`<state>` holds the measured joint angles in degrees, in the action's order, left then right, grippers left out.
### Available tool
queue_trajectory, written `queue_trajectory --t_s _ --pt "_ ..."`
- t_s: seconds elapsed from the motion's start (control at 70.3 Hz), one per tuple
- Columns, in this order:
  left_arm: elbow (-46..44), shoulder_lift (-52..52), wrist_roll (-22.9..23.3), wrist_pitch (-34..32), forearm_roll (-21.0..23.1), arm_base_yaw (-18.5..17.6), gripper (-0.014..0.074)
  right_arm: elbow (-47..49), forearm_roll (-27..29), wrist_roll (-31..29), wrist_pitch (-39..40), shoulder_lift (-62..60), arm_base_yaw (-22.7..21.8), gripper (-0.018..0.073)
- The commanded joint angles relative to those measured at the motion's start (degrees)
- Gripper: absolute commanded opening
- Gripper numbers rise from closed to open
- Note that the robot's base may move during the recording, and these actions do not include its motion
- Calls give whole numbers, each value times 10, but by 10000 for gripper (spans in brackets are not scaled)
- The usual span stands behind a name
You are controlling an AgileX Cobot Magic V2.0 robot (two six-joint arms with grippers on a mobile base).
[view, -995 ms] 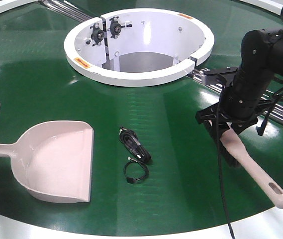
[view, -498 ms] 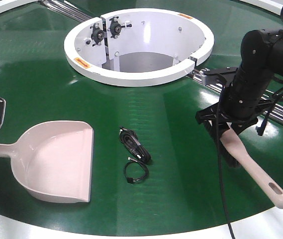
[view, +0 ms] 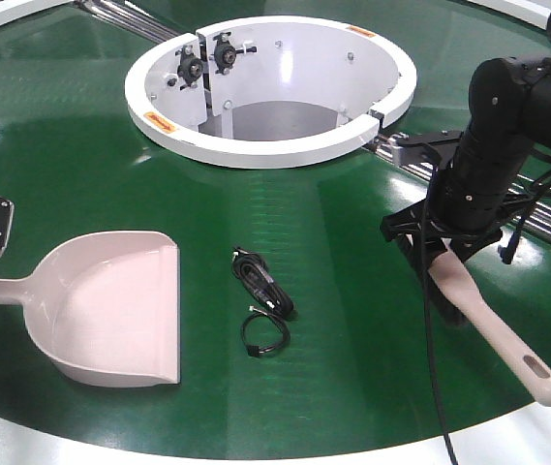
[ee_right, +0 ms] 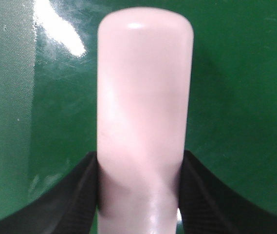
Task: Clean and inspect green conveyor with broom and dustpan
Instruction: 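Reach the left gripper to the dustpan handle and grasp it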
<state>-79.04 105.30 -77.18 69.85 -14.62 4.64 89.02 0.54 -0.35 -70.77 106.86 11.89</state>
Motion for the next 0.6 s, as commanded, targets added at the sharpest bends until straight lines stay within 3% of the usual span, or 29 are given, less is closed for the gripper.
queue_trajectory --t_s 0.0,0.583 --pt "-17 -31 3 23 -4 0 -9 13 -5 -6 -31 -32 -1 -3" --pt "-17 -62 5 23 -5 -48 -8 13 -5 -6 -32 -32 -1 -3"
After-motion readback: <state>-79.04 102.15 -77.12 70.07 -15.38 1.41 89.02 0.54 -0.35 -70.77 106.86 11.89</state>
